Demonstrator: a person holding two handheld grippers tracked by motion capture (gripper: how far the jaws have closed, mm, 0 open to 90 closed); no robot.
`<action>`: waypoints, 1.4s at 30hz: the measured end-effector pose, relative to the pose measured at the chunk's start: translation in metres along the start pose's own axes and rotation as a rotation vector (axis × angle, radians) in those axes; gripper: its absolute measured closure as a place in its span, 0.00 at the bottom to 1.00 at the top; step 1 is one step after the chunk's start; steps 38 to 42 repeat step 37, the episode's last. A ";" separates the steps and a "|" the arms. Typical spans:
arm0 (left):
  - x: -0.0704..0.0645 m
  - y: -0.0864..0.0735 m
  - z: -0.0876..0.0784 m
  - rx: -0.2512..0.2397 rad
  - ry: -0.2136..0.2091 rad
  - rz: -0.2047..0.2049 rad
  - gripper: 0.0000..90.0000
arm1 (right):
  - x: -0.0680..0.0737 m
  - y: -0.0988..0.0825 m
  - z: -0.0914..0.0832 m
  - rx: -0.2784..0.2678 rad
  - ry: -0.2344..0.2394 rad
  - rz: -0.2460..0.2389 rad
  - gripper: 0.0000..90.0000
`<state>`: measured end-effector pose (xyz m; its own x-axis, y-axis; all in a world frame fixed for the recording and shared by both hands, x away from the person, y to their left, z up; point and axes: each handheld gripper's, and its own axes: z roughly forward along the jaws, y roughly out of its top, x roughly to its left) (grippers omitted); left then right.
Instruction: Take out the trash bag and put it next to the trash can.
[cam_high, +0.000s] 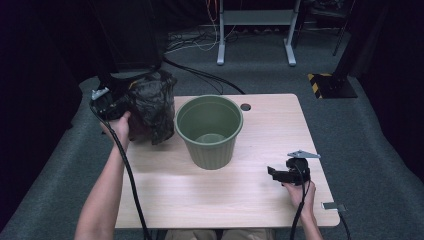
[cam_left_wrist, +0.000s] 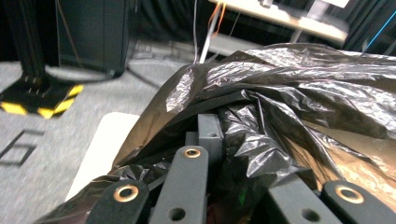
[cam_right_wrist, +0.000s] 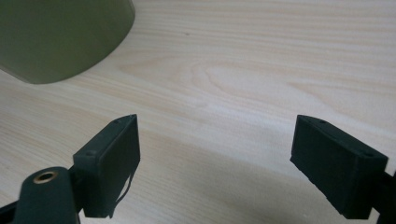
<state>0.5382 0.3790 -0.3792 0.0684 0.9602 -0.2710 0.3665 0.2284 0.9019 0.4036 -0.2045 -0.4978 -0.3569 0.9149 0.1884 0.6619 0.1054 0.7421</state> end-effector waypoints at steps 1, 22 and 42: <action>0.000 -0.007 0.003 0.017 -0.001 0.002 0.99 | -0.001 -0.002 0.001 0.002 0.003 0.006 0.16; -0.043 -0.094 -0.056 0.258 -0.018 0.315 0.16 | -0.009 -0.023 0.008 0.008 0.006 0.043 0.17; -0.055 -0.179 -0.102 0.199 0.030 0.368 0.15 | -0.008 -0.027 0.009 -0.026 -0.007 0.021 0.16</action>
